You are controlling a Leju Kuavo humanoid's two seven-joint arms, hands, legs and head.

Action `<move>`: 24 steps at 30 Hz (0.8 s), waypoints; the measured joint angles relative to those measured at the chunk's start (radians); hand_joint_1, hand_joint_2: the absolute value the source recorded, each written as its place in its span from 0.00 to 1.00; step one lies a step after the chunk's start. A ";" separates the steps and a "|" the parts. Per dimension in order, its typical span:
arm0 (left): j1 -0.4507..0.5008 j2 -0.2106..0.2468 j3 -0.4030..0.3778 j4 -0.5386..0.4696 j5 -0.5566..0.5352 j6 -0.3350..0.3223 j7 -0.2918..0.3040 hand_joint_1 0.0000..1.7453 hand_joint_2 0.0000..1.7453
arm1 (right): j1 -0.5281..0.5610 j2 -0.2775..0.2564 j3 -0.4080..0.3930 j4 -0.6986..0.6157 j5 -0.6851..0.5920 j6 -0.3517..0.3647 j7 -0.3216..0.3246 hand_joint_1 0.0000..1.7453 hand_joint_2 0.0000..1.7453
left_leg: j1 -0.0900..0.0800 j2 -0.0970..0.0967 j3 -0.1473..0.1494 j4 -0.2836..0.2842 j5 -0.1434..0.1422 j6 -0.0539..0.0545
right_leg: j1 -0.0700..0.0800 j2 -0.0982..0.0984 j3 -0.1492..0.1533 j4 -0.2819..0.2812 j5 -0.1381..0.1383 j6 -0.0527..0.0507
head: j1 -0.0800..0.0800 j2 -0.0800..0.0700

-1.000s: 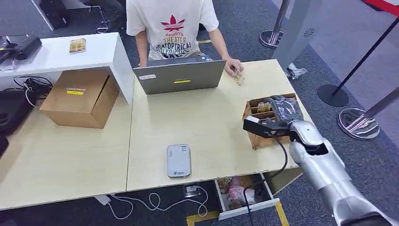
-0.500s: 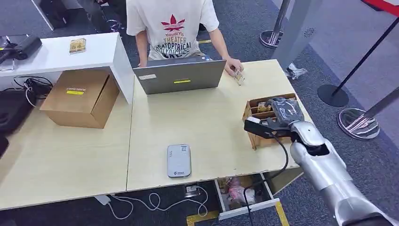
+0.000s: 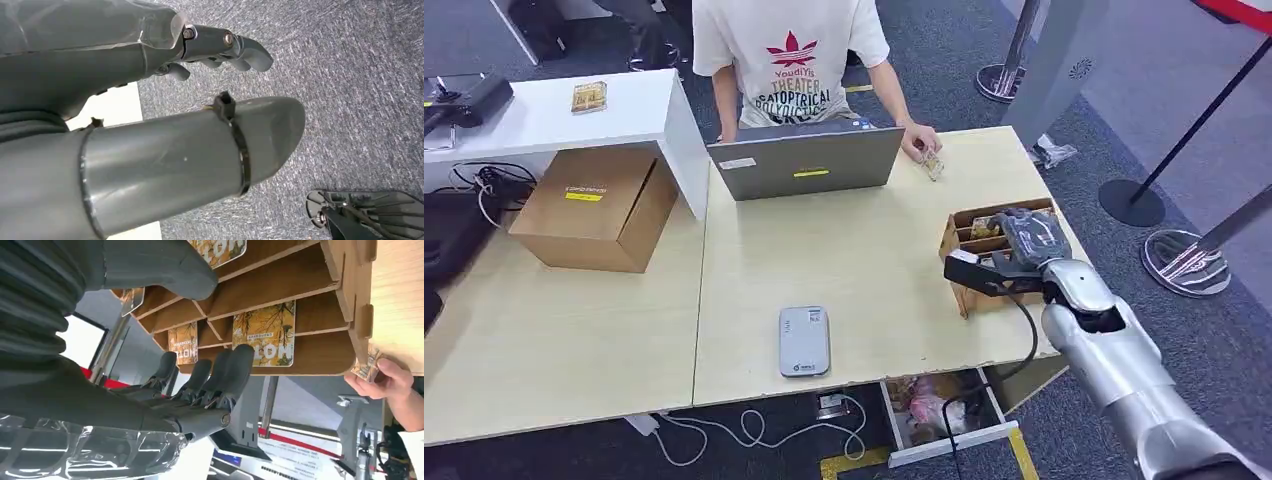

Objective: Pass the card to the sensor for recognition and then transmit it.

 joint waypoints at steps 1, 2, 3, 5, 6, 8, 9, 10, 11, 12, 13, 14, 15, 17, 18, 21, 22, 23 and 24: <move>0.000 0.000 0.000 0.000 0.000 0.000 0.000 0.00 0.00 | 0.005 -0.003 0.000 -0.006 -0.005 0.002 0.005 0.47 1.00 | 0.000 0.000 0.000 0.000 0.000 0.000 | 0.000 0.000 0.000 0.000 0.000 0.000 | 0.000 0.000; 0.000 0.000 0.000 0.000 0.000 0.000 0.000 0.00 0.00 | 0.013 -0.005 0.000 -0.014 -0.007 0.003 0.008 0.48 1.00 | 0.000 0.000 0.000 0.000 0.000 0.000 | 0.000 0.000 0.000 0.000 0.000 0.000 | 0.000 0.000; 0.000 0.000 0.000 0.000 0.000 0.000 0.001 0.00 0.00 | 0.021 -0.008 -0.001 -0.023 -0.009 0.005 0.011 0.47 1.00 | 0.000 0.000 0.000 0.000 0.000 0.000 | 0.000 0.000 0.000 0.000 0.000 0.000 | 0.000 0.000; 0.000 0.000 0.000 0.000 0.002 0.000 0.003 0.00 0.00 | 0.038 -0.011 -0.003 -0.040 -0.010 0.011 0.019 0.45 1.00 | 0.000 0.000 0.000 0.000 0.000 0.000 | 0.000 0.000 0.000 0.000 0.000 0.000 | 0.000 0.000; 0.000 0.000 0.000 0.000 0.002 0.000 0.003 0.00 0.00 | 0.044 -0.012 -0.005 -0.047 -0.011 0.015 0.021 0.46 1.00 | 0.000 0.000 0.000 0.000 0.000 0.000 | 0.000 0.000 0.000 0.000 0.000 0.000 | 0.000 0.000; 0.000 0.000 0.000 0.000 0.002 0.000 0.003 0.00 0.00 | 0.054 -0.014 -0.009 -0.060 -0.011 0.024 0.026 0.43 1.00 | 0.000 0.000 0.000 0.000 0.000 0.000 | 0.000 0.000 0.000 0.000 0.000 0.000 | 0.000 0.000; 0.000 0.000 0.000 0.000 0.003 0.000 0.003 0.00 0.00 | 0.057 -0.015 -0.010 -0.066 -0.011 0.027 0.026 0.44 1.00 | 0.000 0.000 0.000 0.000 0.000 0.000 | 0.000 0.000 0.000 0.000 0.000 0.000 | 0.000 0.000; 0.000 0.000 0.000 0.000 0.003 0.000 0.003 0.00 0.00 | 0.059 -0.016 -0.010 -0.070 -0.011 0.032 0.026 0.42 1.00 | 0.000 0.000 0.000 0.000 0.000 0.000 | 0.000 0.000 0.000 0.000 0.000 0.000 | 0.000 0.000; 0.000 0.000 0.000 0.000 0.003 0.000 0.003 0.00 0.00 | 0.059 -0.016 -0.010 -0.073 -0.011 0.039 0.025 0.42 1.00 | 0.000 0.000 0.000 0.000 0.000 0.000 | 0.000 0.000 0.000 0.000 0.000 0.000 | 0.000 0.000; 0.000 0.000 0.000 0.000 0.003 0.000 0.003 0.00 0.00 | 0.059 -0.018 -0.010 -0.074 -0.011 0.047 0.023 0.42 1.00 | 0.000 0.000 0.000 0.000 0.000 0.000 | 0.000 0.000 0.000 0.000 0.000 0.000 | 0.000 0.000; 0.000 0.000 0.000 0.000 0.003 0.000 0.003 0.00 0.00 | 0.059 -0.019 -0.010 -0.074 -0.013 0.055 0.020 0.43 1.00 | 0.000 0.000 0.000 0.000 0.000 0.000 | 0.000 0.000 0.000 0.000 0.000 0.000 | 0.000 0.000; 0.000 0.000 0.000 0.000 0.003 0.000 0.003 0.00 0.00 | 0.059 -0.021 -0.010 -0.074 -0.015 0.061 0.018 0.44 1.00 | 0.000 0.000 0.000 0.000 0.000 0.000 | 0.000 0.000 0.000 0.000 0.000 0.000 | 0.000 0.000; 0.000 0.000 0.000 0.000 0.003 0.000 0.003 0.00 0.00 | 0.059 -0.023 -0.010 -0.074 -0.016 0.063 0.016 0.44 1.00 | 0.000 0.000 0.000 0.000 0.000 0.000 | 0.000 0.000 0.000 0.000 0.000 0.000 | 0.000 0.000; 0.000 0.000 0.000 0.000 0.003 0.000 0.003 0.00 0.00 | 0.058 -0.026 -0.010 -0.074 -0.017 0.066 0.014 0.43 1.00 | 0.000 0.000 0.000 0.000 0.000 0.000 | 0.000 0.000 0.000 0.000 0.000 0.000 | 0.000 0.000; 0.000 0.000 0.000 0.000 0.003 0.000 0.003 0.00 0.00 | 0.058 -0.027 -0.010 -0.074 -0.018 0.070 0.014 0.45 1.00 | 0.000 0.000 0.000 0.000 0.000 0.000 | 0.000 0.000 0.000 0.000 0.000 0.000 | 0.000 0.000; 0.000 0.000 0.000 0.000 0.003 0.000 0.003 0.00 0.00 | 0.058 -0.031 -0.010 -0.074 -0.019 0.073 0.014 0.50 1.00 | 0.000 0.000 0.000 0.000 0.000 0.000 | 0.000 0.000 0.000 0.000 0.000 0.000 | 0.000 0.000; 0.000 0.000 0.000 0.000 0.002 0.000 0.003 0.00 0.00 | 0.059 -0.033 -0.010 -0.074 -0.022 0.074 0.013 0.54 1.00 | 0.000 0.000 0.000 0.000 0.000 0.000 | 0.000 0.000 0.000 0.000 0.000 0.000 | 0.000 0.000; 0.000 0.000 0.000 0.000 0.001 0.000 0.003 0.00 0.00 | 0.059 -0.035 -0.010 -0.074 -0.027 0.074 0.014 0.59 1.00 | 0.000 0.000 0.000 0.000 0.000 0.000 | 0.000 0.000 0.000 0.000 0.000 0.000 | 0.000 0.000; 0.000 0.000 0.000 0.000 0.000 0.000 0.003 0.00 0.00 | 0.060 -0.036 -0.010 -0.074 -0.028 0.074 0.014 0.61 1.00 | 0.000 0.000 0.000 0.000 0.000 0.000 | 0.000 0.000 0.000 0.000 0.000 0.000 | 0.000 0.000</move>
